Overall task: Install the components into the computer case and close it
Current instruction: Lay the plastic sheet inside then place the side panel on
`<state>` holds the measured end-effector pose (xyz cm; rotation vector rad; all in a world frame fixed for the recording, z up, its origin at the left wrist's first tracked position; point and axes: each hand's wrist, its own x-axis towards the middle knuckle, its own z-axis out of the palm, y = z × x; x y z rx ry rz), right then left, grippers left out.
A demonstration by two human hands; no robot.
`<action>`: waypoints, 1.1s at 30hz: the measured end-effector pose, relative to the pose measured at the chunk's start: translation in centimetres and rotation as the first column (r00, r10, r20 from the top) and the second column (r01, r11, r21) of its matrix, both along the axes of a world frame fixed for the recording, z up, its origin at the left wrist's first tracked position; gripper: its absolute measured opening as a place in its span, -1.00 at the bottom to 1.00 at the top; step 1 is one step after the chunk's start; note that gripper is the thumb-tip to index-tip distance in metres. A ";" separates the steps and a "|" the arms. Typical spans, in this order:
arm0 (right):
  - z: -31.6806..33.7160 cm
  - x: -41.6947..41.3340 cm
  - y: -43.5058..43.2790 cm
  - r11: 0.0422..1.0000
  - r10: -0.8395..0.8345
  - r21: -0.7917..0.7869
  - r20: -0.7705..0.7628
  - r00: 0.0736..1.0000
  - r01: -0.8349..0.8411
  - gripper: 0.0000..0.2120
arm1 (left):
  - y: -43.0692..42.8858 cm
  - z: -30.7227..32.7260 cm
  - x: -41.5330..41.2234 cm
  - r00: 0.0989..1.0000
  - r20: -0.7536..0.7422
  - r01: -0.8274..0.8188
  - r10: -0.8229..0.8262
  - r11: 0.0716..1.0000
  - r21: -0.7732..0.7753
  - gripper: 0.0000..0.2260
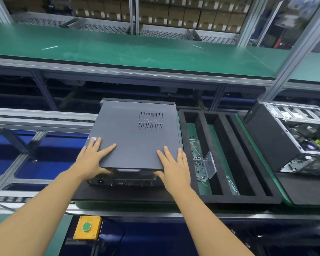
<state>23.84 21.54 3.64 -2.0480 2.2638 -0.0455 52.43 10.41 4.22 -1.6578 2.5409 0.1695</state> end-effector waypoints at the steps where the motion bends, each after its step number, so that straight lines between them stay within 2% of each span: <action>1: 0.0 -0.1 -0.1 1.000 0.002 0.005 0.004 1.000 -0.002 -0.26 | -0.1 0.1 0.0 1.000 0.024 0.016 -0.016 1.000 -0.007 -0.08; 6: 0.1 -0.1 -0.4 0.999 0.008 0.035 -0.010 1.000 -0.007 -0.23 | -0.2 0.8 -0.1 0.999 0.031 0.009 -0.009 1.000 -0.009 -0.04; 8: 0.2 -0.1 -0.6 0.999 0.009 0.051 -0.004 1.000 -0.009 -0.21 | -0.2 1.0 -0.1 1.000 0.015 -0.025 0.025 0.999 0.047 -0.04; 12: 0.6 -1.3 -0.9 0.997 0.009 0.079 0.138 0.990 -0.020 -0.17 | -0.7 1.7 0.8 0.989 -0.125 -0.043 0.075 0.971 0.237 -0.03; 16: 0.8 -1.7 -0.8 0.991 -0.095 0.115 0.277 0.956 0.065 -0.20 | -0.4 1.6 1.5 0.945 -0.272 -0.093 0.179 0.949 0.300 -0.05; 26: 0.9 -1.3 -0.3 0.994 -0.098 0.068 0.246 0.964 0.084 -0.23 | 0.1 0.9 1.6 0.938 -0.297 -0.112 0.180 0.966 0.232 -0.12; 33: 1.4 -1.4 -0.5 0.995 -0.088 0.061 0.201 0.976 0.077 -0.23 | 0.8 1.1 1.4 0.891 -0.408 -0.148 0.201 0.976 0.159 -0.13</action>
